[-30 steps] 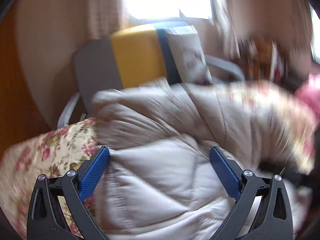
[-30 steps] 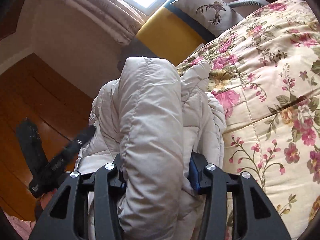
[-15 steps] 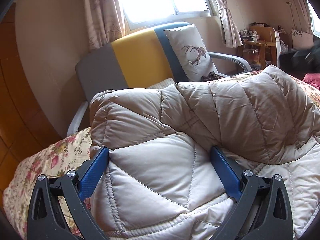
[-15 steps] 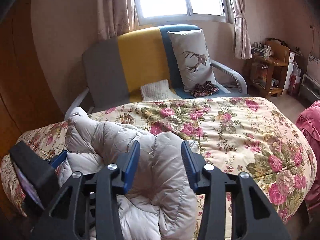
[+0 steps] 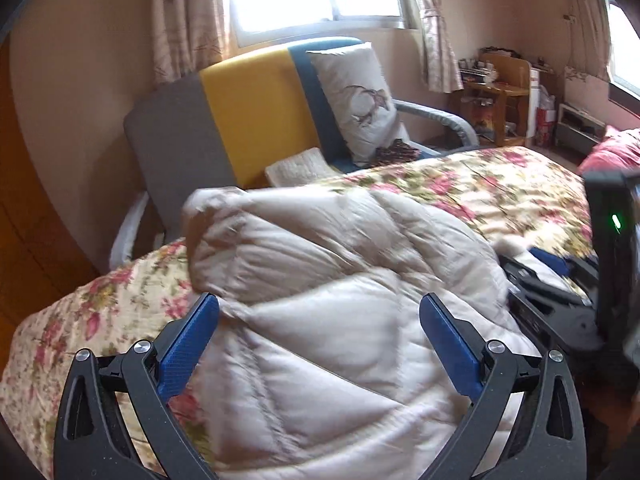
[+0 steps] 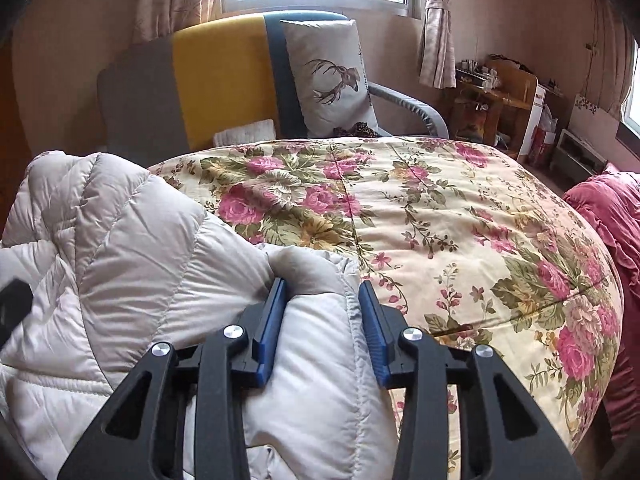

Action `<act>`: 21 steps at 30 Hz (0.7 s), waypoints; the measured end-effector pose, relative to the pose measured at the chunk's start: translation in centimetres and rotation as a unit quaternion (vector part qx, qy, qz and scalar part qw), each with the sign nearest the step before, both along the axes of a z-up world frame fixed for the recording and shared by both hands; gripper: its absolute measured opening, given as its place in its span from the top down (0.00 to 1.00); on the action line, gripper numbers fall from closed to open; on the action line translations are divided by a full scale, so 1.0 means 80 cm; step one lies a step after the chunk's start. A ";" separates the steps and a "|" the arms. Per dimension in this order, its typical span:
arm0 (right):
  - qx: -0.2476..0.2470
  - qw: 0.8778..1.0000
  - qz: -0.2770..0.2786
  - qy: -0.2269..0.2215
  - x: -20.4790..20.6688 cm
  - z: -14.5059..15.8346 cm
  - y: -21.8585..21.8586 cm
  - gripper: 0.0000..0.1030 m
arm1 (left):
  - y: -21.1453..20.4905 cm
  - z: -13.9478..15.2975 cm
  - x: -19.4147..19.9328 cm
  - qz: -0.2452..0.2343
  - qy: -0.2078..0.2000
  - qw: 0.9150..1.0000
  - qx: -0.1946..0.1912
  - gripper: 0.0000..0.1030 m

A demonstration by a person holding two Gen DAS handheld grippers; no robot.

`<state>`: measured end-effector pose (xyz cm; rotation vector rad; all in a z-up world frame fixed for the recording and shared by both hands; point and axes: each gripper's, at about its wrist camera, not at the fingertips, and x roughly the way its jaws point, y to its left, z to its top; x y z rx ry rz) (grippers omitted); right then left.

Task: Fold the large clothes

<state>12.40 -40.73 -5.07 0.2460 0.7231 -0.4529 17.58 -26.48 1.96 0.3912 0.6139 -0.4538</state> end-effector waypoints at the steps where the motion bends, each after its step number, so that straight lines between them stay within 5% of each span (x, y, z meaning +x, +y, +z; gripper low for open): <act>1: 0.003 1.000 0.000 -0.001 0.000 -0.001 -0.002 0.64 | 0.002 0.003 0.009 0.010 0.002 1.000 0.001 0.04; 7: 0.020 1.000 -0.001 -0.007 -0.002 -0.001 -0.008 0.63 | 0.003 0.003 0.074 0.049 0.056 0.997 0.002 0.04; 10: 0.024 1.000 -0.002 -0.005 -0.002 -0.002 -0.010 0.63 | -0.017 -0.005 0.098 0.046 0.053 0.997 0.039 0.03; 15: 0.035 0.999 -0.012 0.003 0.005 -0.009 -0.018 0.63 | -0.041 -0.040 0.144 0.038 0.106 0.991 0.079 0.03; 21: 0.030 0.999 -0.017 0.019 0.026 -0.017 -0.024 0.63 | -0.050 -0.093 0.171 0.041 0.109 0.989 0.088 0.03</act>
